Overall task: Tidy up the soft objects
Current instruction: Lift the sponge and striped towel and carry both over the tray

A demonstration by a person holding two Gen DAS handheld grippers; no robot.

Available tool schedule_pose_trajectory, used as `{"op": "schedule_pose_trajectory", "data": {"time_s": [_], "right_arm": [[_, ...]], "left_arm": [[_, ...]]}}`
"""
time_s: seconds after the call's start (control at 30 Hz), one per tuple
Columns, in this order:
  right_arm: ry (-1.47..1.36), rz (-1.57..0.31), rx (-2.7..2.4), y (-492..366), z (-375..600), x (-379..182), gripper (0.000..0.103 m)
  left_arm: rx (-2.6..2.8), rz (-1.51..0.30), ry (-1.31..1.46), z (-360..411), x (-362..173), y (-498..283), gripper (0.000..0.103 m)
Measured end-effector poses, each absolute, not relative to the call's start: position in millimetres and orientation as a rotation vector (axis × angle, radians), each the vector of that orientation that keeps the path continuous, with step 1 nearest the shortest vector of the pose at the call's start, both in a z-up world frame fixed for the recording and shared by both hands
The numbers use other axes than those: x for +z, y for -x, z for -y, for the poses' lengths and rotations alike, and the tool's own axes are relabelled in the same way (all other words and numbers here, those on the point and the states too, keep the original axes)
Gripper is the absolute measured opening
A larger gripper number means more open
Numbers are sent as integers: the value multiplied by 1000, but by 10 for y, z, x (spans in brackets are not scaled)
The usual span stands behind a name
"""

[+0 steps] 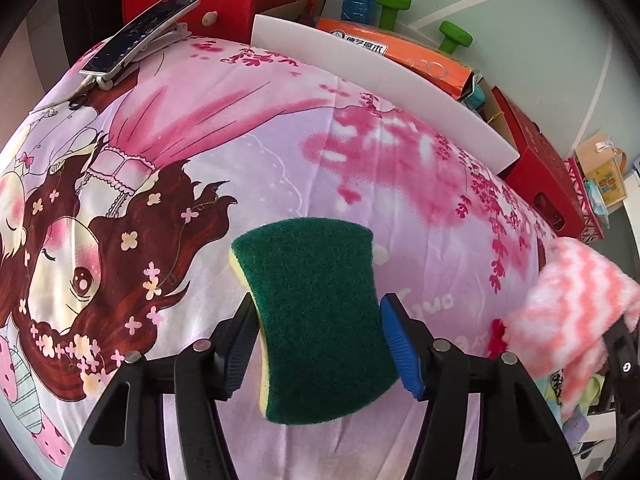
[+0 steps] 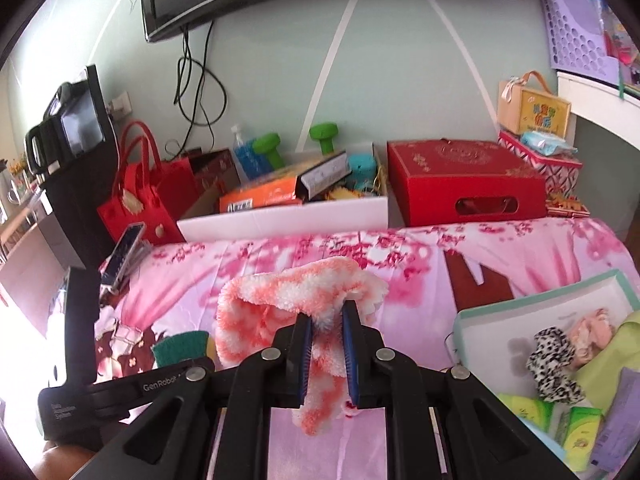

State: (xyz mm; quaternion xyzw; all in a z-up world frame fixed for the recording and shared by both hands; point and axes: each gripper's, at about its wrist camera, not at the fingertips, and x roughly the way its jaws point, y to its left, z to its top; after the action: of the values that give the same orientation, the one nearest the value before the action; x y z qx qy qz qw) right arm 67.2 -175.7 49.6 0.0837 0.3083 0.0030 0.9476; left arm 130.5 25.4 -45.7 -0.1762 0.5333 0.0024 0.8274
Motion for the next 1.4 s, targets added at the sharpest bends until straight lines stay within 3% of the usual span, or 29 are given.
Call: {"op": "schedule_pose_trajectory", "data": {"time_s": [0.53, 1.4], "right_arm": [[-232, -576, -64, -494, 2129, 665, 15], [-457, -464, -497, 328, 3747, 876, 15]], "left_arm": [[-57, -936, 346, -138, 282, -1125, 62], [-444, -803, 74, 1447, 738, -640, 62]]}}
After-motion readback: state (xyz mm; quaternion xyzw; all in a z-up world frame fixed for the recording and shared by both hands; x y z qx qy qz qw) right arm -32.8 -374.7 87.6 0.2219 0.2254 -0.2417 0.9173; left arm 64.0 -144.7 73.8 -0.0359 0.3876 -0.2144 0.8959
